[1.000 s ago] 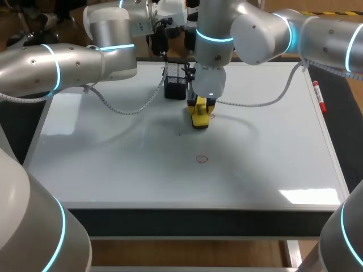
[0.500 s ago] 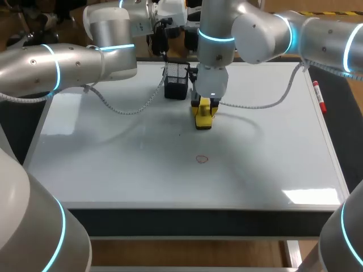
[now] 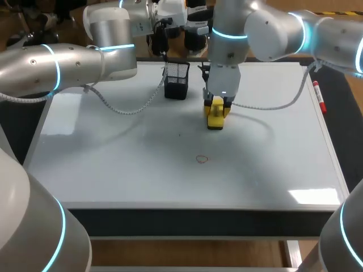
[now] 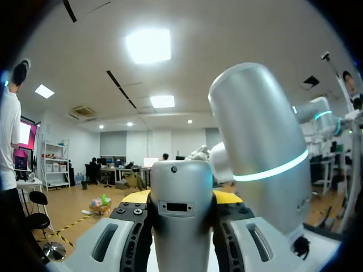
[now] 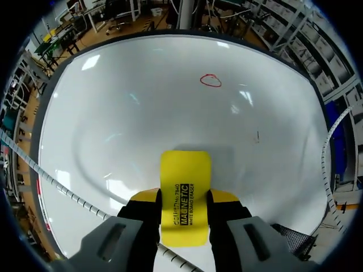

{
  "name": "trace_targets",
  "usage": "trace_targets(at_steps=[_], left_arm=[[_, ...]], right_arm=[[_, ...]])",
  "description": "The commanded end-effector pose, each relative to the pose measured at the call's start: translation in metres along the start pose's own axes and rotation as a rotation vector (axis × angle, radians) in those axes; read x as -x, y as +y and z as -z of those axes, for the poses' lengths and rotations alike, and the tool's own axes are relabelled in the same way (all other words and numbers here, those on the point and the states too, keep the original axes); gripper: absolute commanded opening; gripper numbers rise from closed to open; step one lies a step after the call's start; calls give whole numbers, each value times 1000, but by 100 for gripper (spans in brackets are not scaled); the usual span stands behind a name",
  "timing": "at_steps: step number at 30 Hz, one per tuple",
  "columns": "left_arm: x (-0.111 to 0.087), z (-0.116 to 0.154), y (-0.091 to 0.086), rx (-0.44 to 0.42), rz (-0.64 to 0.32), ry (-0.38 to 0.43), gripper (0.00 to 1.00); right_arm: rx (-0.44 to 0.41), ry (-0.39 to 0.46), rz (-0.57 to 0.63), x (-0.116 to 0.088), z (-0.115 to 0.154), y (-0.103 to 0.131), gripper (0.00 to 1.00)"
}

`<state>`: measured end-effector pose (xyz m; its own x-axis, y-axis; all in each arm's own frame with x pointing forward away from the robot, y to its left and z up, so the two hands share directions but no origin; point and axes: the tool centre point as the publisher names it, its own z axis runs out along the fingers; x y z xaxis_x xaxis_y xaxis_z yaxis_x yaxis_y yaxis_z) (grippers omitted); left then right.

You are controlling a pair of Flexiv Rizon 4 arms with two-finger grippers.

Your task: Pick up the inspection probe, press it on each red-marked spot on the whiteboard one by one, put down the probe, pick up the eraser, and wipe off all the red marks.

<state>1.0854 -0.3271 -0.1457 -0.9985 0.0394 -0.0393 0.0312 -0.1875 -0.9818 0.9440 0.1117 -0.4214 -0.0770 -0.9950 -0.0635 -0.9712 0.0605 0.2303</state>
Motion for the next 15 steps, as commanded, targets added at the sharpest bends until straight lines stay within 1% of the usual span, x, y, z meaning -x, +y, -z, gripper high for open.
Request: trace_targets(at_steps=[1, 5, 8, 12, 15], left_arm=[[1, 0, -1, 1, 1, 4, 0], [1, 0, -1, 1, 1, 4, 0], [1, 0, -1, 1, 1, 4, 0], [1, 0, -1, 1, 1, 4, 0], [1, 0, -1, 1, 1, 4, 0]], right_arm=[[-3, -7, -11, -13, 3, 2, 0], [-6, -9, -26, -18, 6, 3, 0], [-24, -17, -34, -20, 14, 5, 0], [-65, -21, -40, -26, 34, 13, 0], [-116, 8, -59, -36, 53, 19, 0]])
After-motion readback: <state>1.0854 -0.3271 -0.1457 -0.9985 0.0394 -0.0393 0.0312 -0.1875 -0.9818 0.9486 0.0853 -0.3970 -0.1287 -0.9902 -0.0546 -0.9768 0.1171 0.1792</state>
